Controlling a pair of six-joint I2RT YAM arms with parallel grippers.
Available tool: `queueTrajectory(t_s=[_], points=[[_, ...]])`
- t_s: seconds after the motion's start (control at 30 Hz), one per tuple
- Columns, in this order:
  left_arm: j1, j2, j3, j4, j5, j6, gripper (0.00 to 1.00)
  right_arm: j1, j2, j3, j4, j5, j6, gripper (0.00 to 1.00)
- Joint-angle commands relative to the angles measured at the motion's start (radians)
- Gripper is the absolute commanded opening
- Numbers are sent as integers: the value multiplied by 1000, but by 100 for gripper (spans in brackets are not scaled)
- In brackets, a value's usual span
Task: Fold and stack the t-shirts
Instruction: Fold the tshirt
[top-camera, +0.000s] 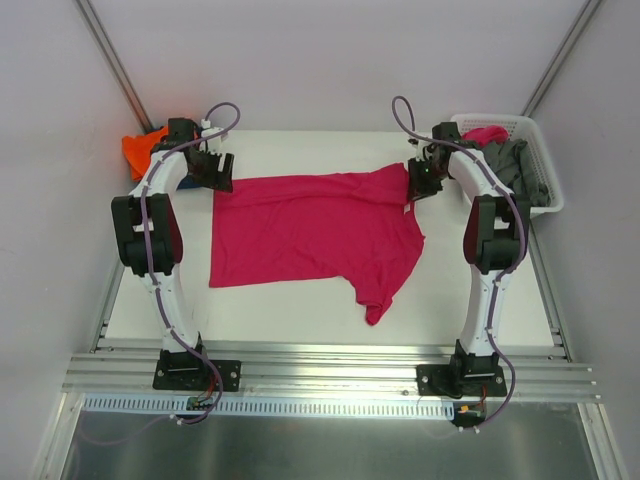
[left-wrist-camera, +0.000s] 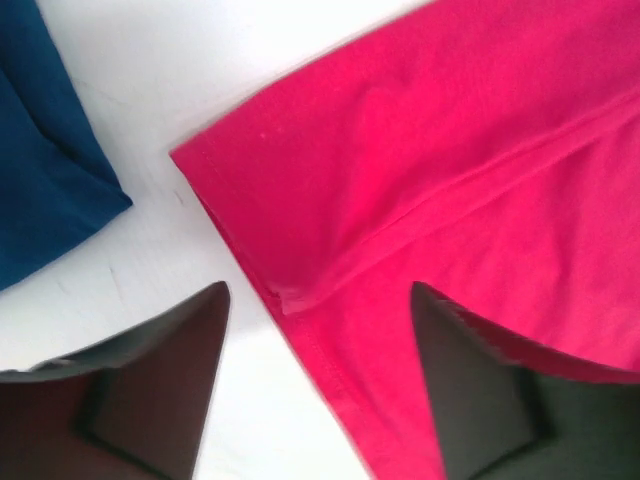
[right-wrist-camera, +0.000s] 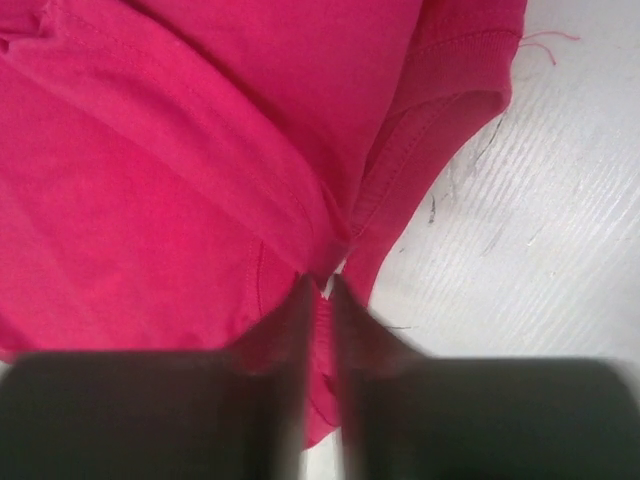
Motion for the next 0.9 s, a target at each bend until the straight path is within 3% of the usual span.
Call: queueTrajectory(t_s=[0.0, 0.03, 0.2, 0.47, 0.87], points=[[13, -3, 20, -23, -38, -33, 79, -5, -10, 49, -24, -1, -4, 25], [13, -6, 26, -24, -48, -41, 99, -6, -11, 56, -24, -2, -1, 28], [13, -23, 73, -24, -36, -64, 99, -3, -39, 91, -27, -14, 30, 52], [-43, 80, 230, -38, -8, -98, 99, 31, 39, 171, -18, -51, 85, 54], [-63, 25, 159, -49, 124, -199, 99, 55, 176, 264, -3, -53, 122, 54]])
